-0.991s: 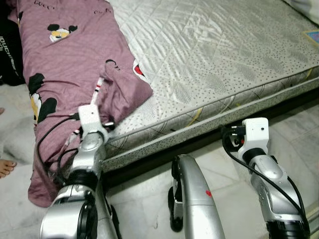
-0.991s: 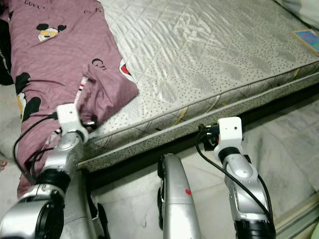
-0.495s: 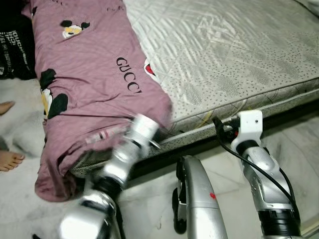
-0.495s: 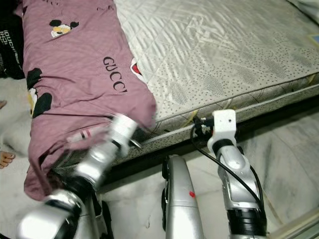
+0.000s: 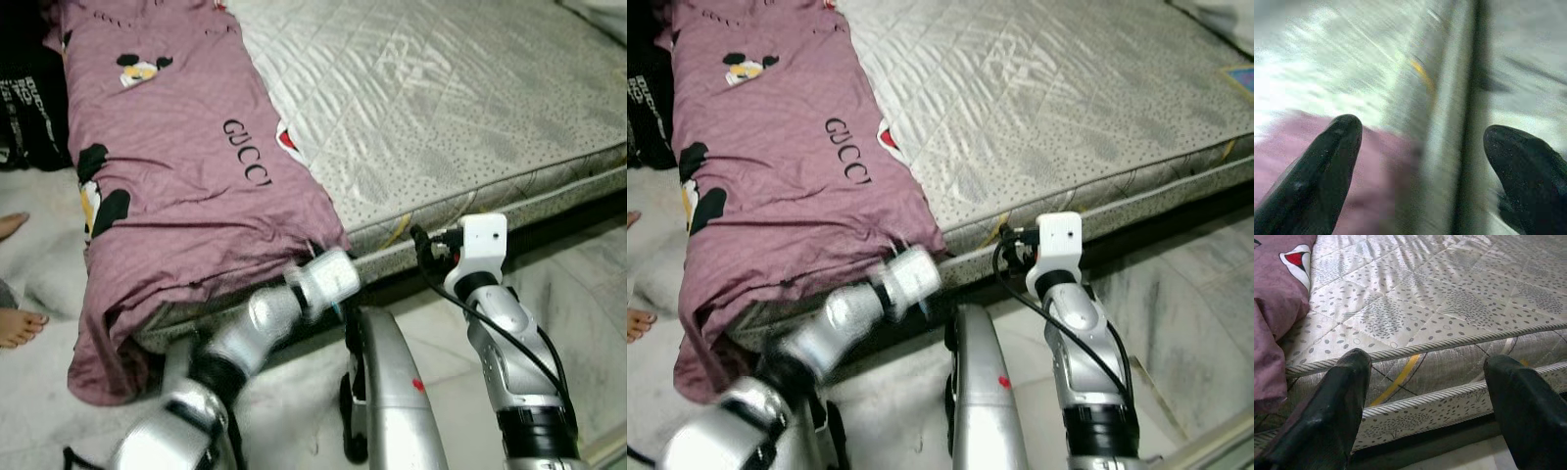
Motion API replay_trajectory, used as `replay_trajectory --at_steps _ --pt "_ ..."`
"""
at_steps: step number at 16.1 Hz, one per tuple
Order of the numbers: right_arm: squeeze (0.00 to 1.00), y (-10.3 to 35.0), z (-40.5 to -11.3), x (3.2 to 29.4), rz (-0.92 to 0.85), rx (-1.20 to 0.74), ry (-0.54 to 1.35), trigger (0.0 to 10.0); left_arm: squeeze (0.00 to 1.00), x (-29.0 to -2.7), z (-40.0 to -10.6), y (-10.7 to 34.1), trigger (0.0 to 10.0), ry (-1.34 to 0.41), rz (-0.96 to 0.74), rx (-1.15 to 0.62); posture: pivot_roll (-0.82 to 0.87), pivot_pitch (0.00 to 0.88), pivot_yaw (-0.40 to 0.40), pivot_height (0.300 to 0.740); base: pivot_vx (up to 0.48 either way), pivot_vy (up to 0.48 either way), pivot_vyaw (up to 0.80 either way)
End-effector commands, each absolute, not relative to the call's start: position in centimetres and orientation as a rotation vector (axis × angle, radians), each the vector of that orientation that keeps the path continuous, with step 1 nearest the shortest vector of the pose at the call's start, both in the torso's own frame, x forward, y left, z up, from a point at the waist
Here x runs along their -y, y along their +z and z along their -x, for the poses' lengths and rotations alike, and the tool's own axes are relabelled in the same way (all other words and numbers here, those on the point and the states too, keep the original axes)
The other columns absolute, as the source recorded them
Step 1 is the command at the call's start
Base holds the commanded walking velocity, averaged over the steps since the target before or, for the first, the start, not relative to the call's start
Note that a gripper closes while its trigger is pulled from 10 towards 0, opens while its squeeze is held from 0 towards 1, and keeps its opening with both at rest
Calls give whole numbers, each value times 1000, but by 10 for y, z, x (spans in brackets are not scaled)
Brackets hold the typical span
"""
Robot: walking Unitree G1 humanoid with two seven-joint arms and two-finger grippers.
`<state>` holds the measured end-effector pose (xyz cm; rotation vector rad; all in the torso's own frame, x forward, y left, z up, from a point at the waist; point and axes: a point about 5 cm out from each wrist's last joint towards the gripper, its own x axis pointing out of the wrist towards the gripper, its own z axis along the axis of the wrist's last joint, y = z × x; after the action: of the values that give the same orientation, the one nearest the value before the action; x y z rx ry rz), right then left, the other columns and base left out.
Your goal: Clean up the room
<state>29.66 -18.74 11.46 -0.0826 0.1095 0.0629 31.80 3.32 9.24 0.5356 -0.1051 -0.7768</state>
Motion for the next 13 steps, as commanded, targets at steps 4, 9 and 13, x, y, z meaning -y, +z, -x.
replay_trajectory --at_steps 4,9,13 --pt "0 123 -291 186 83 -72 45 10000 0 -64 -352 159 10000 -400 -367 334 -247 115 -7 508 0 0 0" --pt "0 123 -267 194 88 -107 34 10000 0 -150 -378 145 10000 51 -76 61 -273 193 -14 508 0 0 0" --pt "0 122 -237 209 110 -169 -4 10000 0 -182 -384 132 10000 106 -114 -112 -320 283 -9 508 0 0 0"
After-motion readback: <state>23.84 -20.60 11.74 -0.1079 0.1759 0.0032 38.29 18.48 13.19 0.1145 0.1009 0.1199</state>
